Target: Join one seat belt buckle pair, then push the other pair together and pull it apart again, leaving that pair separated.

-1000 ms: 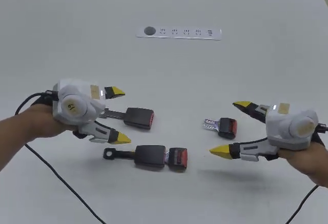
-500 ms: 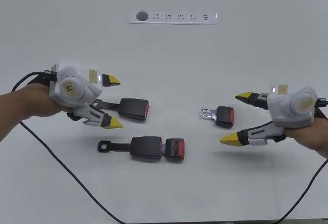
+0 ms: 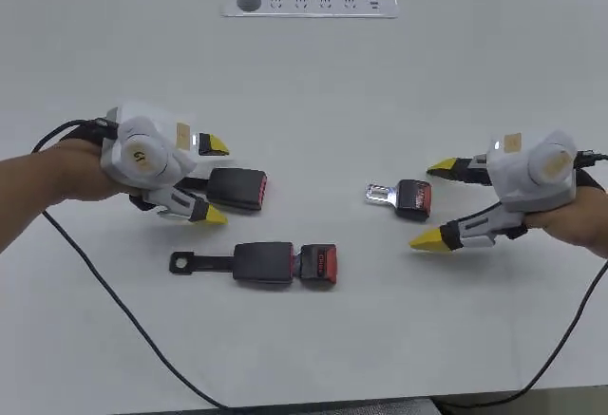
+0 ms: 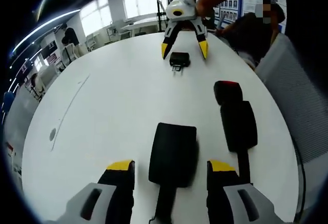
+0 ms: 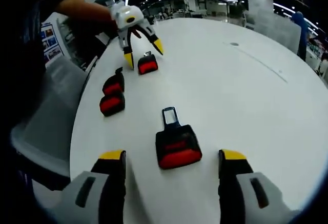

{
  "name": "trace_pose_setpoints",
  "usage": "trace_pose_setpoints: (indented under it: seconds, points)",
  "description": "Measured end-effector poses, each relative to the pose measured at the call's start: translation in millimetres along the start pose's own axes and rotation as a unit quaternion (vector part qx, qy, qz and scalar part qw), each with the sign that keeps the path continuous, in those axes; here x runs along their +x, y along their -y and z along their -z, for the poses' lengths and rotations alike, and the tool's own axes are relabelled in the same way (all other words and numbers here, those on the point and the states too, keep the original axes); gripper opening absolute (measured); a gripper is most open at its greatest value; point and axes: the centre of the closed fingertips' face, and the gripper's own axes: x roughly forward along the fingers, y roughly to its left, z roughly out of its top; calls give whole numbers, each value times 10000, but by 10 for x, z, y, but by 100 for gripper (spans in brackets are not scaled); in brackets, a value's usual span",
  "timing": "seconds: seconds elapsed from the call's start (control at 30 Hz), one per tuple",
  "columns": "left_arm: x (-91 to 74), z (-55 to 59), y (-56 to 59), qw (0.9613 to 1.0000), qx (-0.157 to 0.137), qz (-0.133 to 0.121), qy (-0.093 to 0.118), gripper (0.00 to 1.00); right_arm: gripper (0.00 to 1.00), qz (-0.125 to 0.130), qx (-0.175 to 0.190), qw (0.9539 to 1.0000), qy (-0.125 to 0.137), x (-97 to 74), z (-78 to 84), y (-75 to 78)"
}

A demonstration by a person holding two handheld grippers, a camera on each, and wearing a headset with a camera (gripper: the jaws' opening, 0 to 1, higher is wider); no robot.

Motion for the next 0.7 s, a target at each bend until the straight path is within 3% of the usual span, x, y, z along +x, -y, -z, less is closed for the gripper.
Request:
trace_pose_setpoints:
  seconds: [0.13, 0.17, 0.27, 0.43, 0.63, 0.7]
  points:
    - [31, 36, -26, 10000, -37, 54, -35, 53, 68, -17, -128, 9999, -10, 2, -37, 9]
    - [33, 55, -23, 9999, 28, 57, -112, 50, 64, -15, -140, 9999, -23, 5, -36, 7]
    - [68, 18, -1, 9999, 83, 90, -45, 48, 48, 44, -283, 9996, -59, 8, -23, 8]
    - [76, 32, 60, 9997, -79, 243, -6, 41, 41, 98, -232, 9997, -44, 12, -29, 60]
    - [61, 33, 24, 9997, -243, 12, 16, 35, 36, -45, -541, 9985, -120, 42, -39, 48]
    - [62, 25, 47, 9999, -157, 47, -18, 35, 36, -66, -510, 9986, -117, 45, -40, 56]
